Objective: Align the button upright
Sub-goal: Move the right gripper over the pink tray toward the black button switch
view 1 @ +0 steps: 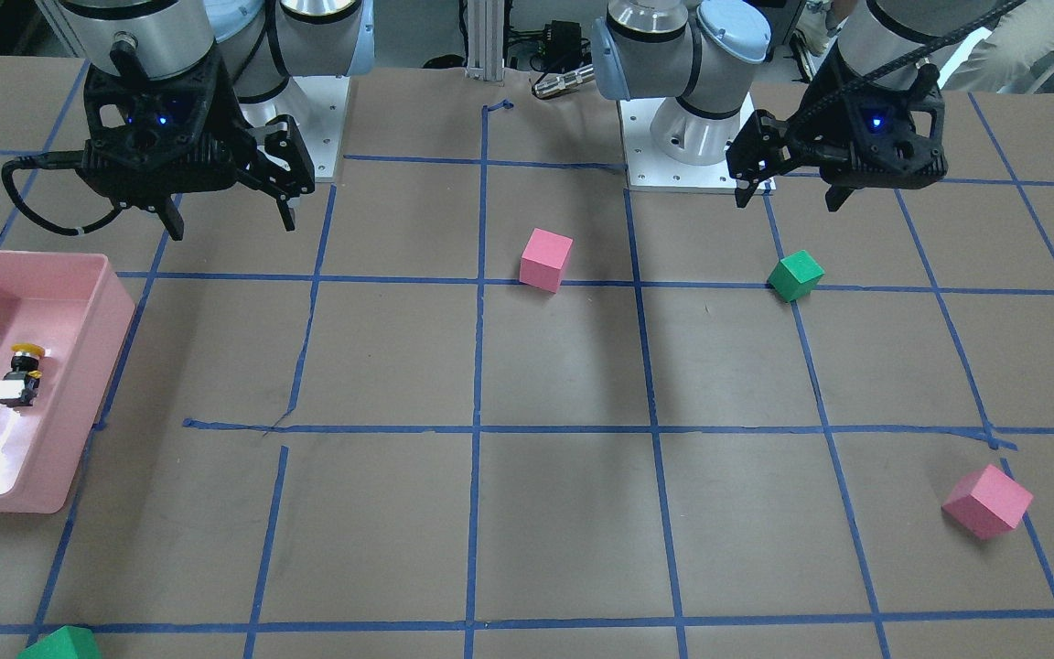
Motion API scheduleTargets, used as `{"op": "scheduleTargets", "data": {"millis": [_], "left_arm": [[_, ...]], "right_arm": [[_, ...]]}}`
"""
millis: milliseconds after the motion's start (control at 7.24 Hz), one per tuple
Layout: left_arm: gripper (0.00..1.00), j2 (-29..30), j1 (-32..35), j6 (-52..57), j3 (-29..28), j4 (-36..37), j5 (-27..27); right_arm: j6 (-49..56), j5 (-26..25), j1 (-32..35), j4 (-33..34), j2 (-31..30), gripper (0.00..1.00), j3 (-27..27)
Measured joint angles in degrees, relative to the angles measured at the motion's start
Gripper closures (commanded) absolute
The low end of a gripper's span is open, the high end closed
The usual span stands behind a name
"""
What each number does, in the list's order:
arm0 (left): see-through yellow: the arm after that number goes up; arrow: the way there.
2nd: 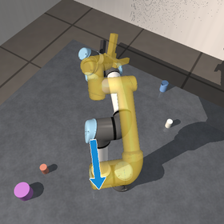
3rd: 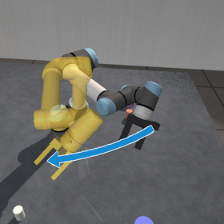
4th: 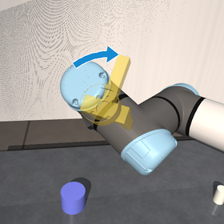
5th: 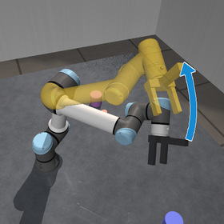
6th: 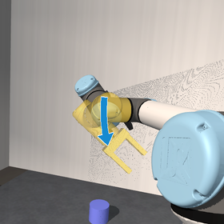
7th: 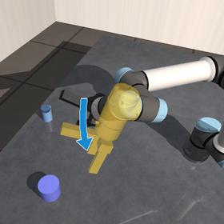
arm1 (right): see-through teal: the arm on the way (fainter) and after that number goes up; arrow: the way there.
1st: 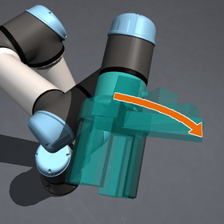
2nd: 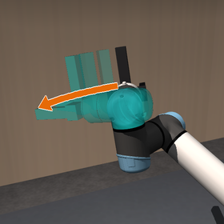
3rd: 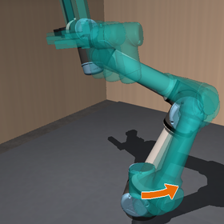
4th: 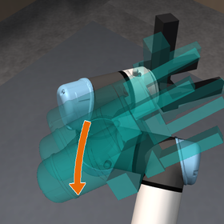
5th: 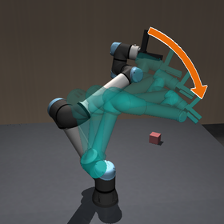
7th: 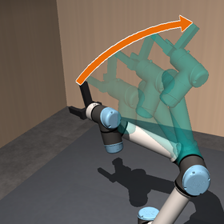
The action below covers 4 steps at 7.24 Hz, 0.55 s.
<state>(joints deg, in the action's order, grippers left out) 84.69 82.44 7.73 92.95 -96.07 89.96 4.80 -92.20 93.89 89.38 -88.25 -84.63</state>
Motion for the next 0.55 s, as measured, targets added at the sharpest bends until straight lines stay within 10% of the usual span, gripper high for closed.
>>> {"op": "scheduleTargets", "data": {"millis": [553], "left_arm": [[0.00,0.0,0.0,0.2,0.1,0.1,0.0]], "right_arm": [[4.0,0.0,-10.7,0.0,0.6,0.00,-0.4]]}}
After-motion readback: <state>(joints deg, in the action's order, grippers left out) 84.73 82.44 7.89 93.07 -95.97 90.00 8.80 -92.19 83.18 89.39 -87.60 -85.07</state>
